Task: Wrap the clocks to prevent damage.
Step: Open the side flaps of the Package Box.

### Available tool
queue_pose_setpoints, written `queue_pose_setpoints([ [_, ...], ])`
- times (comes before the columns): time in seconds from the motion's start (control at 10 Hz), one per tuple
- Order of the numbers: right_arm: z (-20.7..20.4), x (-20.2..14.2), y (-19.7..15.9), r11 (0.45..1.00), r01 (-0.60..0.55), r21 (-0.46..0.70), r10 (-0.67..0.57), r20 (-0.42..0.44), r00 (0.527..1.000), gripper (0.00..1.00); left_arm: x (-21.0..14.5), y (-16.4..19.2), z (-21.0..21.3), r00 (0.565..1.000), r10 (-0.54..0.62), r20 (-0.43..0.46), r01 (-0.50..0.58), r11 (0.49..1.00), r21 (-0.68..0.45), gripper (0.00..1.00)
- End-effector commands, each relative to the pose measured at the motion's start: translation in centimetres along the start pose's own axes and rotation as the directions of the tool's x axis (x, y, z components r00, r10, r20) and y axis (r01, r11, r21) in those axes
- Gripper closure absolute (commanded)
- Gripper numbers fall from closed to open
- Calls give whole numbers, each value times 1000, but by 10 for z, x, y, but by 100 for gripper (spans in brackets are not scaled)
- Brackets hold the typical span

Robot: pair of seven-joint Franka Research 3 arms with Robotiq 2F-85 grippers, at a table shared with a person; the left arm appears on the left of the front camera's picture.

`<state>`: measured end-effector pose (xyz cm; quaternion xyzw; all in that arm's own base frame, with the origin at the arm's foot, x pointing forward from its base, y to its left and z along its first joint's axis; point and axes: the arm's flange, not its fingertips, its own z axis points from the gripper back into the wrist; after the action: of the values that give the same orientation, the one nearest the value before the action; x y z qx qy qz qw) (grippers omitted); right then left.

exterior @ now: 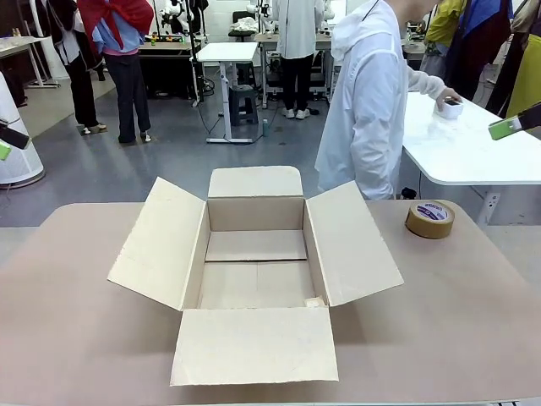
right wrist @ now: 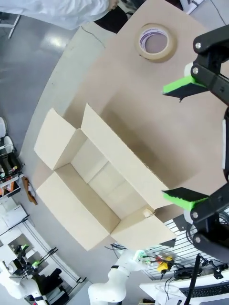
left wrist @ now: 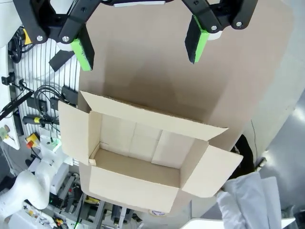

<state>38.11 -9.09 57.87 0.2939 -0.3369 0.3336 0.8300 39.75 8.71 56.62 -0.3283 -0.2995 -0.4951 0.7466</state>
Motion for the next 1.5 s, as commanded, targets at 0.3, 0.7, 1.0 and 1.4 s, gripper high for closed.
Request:
queue_pose_setpoints([
  [0.3, 3, -2, -1, 1000, -2, 11, 2, 19, 1000, 0, -7, -1, 5, 1000, 14, 13, -14, 1000, 15, 0],
  [0.7, 3, -2, -1, 1000, -2, 11, 2, 19, 1000, 0, -7, -1, 5, 1000, 14, 13, -14, 1000, 15, 0],
  [1.0, 4, -3, 1, 1000, 4, -5, -4, -3, 1000, 3, -7, -1, 4, 1000, 23, -4, -23, 1000, 18, 0],
  [1.4, 5, -6, 2, 1000, -7, -9, 6, -38, 999, 100, -8, -9, 16, 1000, -8, -24, 8, 1000, 13, 64],
])
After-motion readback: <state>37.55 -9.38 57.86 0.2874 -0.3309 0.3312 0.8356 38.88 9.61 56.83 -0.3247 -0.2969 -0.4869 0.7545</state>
